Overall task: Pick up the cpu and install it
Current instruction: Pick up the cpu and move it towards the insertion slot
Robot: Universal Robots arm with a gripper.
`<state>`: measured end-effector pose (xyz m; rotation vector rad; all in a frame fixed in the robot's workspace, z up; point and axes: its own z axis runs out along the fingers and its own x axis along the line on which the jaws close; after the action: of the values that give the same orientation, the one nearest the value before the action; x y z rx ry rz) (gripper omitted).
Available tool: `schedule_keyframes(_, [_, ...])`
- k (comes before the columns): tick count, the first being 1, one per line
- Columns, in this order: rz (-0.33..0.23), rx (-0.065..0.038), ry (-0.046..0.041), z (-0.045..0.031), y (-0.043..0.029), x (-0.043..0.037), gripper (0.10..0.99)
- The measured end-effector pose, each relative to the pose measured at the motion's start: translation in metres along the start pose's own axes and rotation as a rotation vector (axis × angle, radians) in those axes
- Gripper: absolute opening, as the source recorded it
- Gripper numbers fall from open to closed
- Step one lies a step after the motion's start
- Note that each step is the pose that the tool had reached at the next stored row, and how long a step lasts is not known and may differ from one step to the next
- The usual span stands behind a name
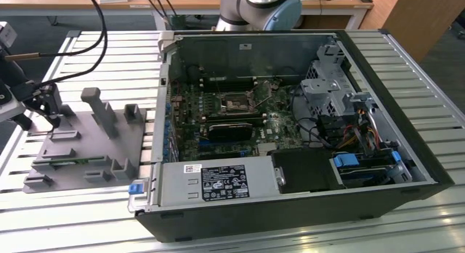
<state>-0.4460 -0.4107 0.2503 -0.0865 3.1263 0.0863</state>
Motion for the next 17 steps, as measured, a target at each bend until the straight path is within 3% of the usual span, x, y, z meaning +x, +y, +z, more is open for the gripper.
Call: schedule_keyframes(17, [0.0, 0.0, -0.0001, -0.016, 0.0009, -0.0002, 0.541])
